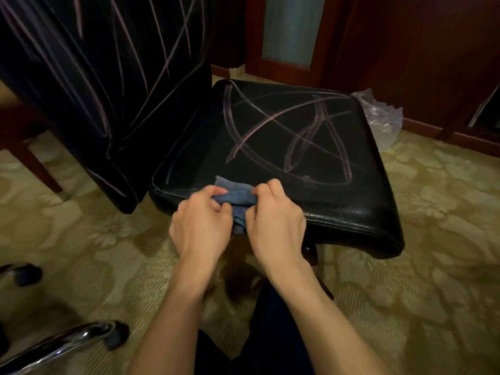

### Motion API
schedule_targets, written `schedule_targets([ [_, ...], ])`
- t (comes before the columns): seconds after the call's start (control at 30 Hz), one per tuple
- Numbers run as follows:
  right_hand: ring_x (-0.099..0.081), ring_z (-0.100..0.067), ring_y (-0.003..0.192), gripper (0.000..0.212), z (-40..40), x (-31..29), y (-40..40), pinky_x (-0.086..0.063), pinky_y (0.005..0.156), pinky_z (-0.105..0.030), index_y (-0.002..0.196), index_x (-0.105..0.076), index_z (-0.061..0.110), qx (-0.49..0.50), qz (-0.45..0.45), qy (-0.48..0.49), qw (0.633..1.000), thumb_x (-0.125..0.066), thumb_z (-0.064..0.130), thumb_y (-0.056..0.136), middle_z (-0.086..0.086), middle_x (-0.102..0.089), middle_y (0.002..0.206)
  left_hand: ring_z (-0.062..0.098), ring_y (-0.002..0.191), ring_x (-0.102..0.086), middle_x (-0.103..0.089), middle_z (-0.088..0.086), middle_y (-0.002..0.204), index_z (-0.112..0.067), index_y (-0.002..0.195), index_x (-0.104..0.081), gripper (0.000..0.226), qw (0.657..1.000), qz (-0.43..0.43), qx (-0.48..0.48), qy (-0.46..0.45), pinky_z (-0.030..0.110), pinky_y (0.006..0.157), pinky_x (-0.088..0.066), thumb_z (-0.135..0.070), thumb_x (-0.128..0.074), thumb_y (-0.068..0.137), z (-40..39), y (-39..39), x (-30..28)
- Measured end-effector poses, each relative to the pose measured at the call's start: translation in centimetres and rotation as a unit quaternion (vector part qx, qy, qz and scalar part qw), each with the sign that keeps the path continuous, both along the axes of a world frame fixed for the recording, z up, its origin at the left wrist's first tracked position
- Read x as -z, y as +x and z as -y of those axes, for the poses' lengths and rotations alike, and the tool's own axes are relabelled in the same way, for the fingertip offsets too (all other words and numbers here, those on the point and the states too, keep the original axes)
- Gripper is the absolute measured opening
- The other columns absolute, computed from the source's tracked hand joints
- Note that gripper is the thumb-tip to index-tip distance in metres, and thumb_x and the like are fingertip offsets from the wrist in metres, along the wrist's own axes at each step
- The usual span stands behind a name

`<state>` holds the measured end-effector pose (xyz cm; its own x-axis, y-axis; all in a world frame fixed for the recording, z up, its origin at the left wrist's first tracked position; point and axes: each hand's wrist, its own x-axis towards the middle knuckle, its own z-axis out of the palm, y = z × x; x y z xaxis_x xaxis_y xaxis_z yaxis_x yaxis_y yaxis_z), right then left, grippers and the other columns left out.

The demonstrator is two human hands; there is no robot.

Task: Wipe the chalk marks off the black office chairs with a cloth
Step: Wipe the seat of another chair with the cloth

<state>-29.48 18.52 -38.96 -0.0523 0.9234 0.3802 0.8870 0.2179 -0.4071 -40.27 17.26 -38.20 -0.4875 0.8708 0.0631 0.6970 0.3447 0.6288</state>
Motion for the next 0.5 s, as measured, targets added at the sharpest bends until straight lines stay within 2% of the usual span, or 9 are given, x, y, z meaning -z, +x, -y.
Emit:
schedule_targets([
  [0.1,-0.06,-0.026,0.084,0.017,0.1,0.1,1.1,-0.034,0.063,-0.033,0.109,-0.06,0.019,0.012,-0.015,-0.021,1.0,-0.054,0.021,0.093,0.0,-0.051,0.109,0.031,0.098,-0.065,-0.071,0.002,0.094,-0.032,0.11,-0.063,0.022,0.999,-0.012,0.023,0.02,0.042,0.082,-0.052,-0.028,-0.057,0.089,0.1,1.1,0.1],
  [0.23,-0.062,-0.033,0.082,0.018,0.9,0.4,6.0,-0.044,0.064,-0.039,0.105,-0.061,0.019,0.081,-0.01,0.004,0.997,-0.062,0.026,0.088,-0.003,-0.054,0.107,0.031,0.101,-0.065,-0.07,0.005,0.102,-0.029,0.112,-0.058,0.019,0.994,-0.009,0.104,0.035,0.04,0.081,-0.047,-0.027,-0.055,0.094,0.2,6.0,0.5],
  [0.33,-0.06,-0.036,0.079,0.016,1.3,0.5,8.3,-0.036,0.061,-0.035,0.102,-0.062,0.014,0.12,0.002,0.011,0.993,-0.064,0.022,0.087,-0.005,-0.056,0.106,0.03,0.101,-0.065,-0.07,0.003,0.104,-0.028,0.115,-0.056,0.021,0.989,0.014,0.139,0.04,0.042,0.083,-0.05,-0.026,-0.053,0.095,-0.1,8.7,0.6],
  [0.43,-0.059,-0.036,0.08,0.013,0.8,0.4,8.4,-0.032,0.063,-0.033,0.099,-0.062,0.012,0.147,0.0,0.01,0.989,-0.063,0.018,0.088,-0.007,-0.056,0.105,0.029,0.106,-0.063,-0.069,0.004,0.109,-0.027,0.129,-0.053,0.033,0.987,-0.007,0.163,0.007,0.043,0.086,-0.049,-0.027,-0.051,0.096,-0.8,9.0,0.4],
  [0.5,-0.06,-0.035,0.081,0.013,0.7,0.2,7.4,-0.032,0.063,-0.033,0.099,-0.062,0.012,0.137,0.002,0.01,0.99,-0.063,0.018,0.087,-0.006,-0.055,0.105,0.028,0.106,-0.064,-0.069,0.004,0.108,-0.028,0.128,-0.053,0.033,0.987,-0.012,0.161,0.004,0.042,0.085,-0.05,-0.028,-0.053,0.095,-0.7,7.9,0.1],
])
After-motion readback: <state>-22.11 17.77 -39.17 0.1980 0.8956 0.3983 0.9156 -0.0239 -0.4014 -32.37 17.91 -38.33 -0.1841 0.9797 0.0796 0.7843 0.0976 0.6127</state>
